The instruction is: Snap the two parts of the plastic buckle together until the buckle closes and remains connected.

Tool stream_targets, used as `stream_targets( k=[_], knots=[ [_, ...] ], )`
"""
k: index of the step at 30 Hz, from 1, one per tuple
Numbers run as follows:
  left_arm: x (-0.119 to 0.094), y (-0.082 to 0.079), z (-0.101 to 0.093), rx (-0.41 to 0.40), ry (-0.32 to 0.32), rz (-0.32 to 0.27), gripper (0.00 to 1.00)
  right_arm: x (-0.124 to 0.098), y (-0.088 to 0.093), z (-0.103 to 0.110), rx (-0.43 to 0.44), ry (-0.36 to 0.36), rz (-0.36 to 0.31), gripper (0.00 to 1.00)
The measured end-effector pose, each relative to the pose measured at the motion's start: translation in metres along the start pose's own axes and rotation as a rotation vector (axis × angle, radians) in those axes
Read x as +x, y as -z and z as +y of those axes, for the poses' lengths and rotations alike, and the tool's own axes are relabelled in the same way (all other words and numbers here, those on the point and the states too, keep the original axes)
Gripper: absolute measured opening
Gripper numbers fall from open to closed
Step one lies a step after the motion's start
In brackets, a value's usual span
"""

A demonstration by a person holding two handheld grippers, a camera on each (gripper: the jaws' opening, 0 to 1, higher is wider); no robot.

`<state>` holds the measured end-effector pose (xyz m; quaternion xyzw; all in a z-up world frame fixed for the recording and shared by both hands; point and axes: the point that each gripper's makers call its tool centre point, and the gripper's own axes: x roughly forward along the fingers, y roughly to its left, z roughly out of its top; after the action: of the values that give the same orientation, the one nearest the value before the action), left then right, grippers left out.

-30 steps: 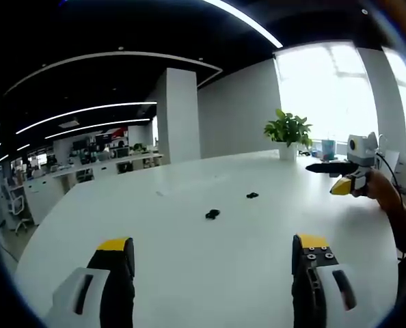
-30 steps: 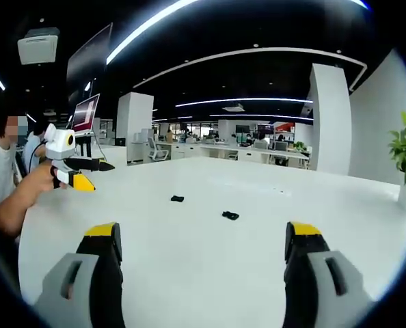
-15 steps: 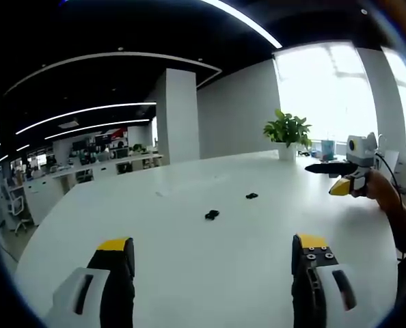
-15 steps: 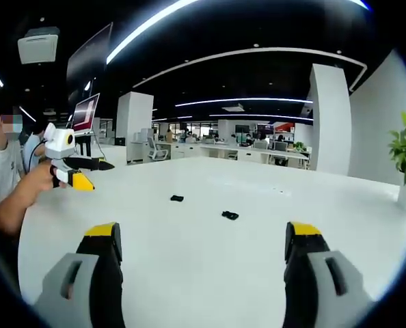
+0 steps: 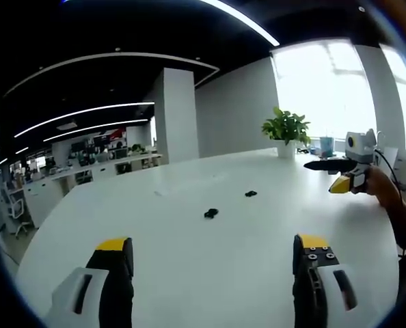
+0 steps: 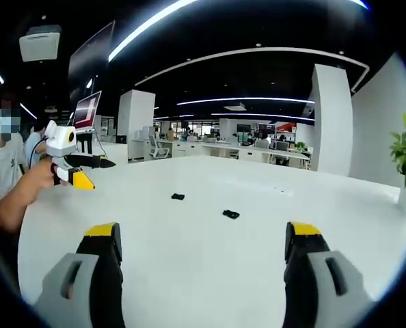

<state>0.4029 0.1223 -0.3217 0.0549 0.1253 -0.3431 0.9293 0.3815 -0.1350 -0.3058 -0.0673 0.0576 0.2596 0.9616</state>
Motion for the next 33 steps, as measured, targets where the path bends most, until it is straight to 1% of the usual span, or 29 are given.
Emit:
stream_targets(
  k=[3,7,18,21,23,25,27,28,30,31,33],
  knots=[
    [0.001,0.001,-0.001,-0.008,0.0,0.007,0.99,0.0,0.0,0.001,0.007,-0.005,0.0,1.0],
    [0.0,0.001,-0.001,-0.027,0.004,0.0,0.99,0.001,-0.001,0.002,0.023,-0.012,-0.004,1.0],
    [-0.001,-0.001,0.0,-0.034,0.005,-0.005,0.99,0.001,0.0,0.001,0.024,-0.008,0.001,1.0],
    [0.001,0.0,-0.002,-0.029,0.01,0.002,0.98,0.001,0.001,0.001,0.023,-0.01,0.005,1.0],
    [0.001,0.001,-0.003,-0.029,0.014,0.004,0.98,0.001,0.001,0.002,0.022,-0.014,0.008,1.0],
    [0.002,0.0,-0.007,-0.037,0.033,0.0,0.98,0.002,0.001,0.003,0.02,-0.017,0.007,1.0],
    [0.004,-0.003,-0.014,-0.067,0.063,-0.011,0.97,0.004,0.0,0.003,0.019,-0.021,0.011,0.99],
    [0.005,-0.008,-0.015,-0.087,0.075,-0.026,0.96,0.006,0.0,0.003,0.017,-0.024,0.013,0.99],
    [0.008,-0.012,-0.014,-0.091,0.071,-0.025,0.95,0.008,-0.003,0.003,0.022,-0.034,0.011,0.98],
    [0.011,-0.012,-0.013,-0.075,0.062,-0.009,0.95,0.01,-0.004,0.003,0.031,-0.04,0.01,0.98],
    [0.013,-0.012,-0.021,-0.062,0.059,0.005,0.95,0.013,-0.004,0.002,0.032,-0.044,0.016,0.97]
  ],
)
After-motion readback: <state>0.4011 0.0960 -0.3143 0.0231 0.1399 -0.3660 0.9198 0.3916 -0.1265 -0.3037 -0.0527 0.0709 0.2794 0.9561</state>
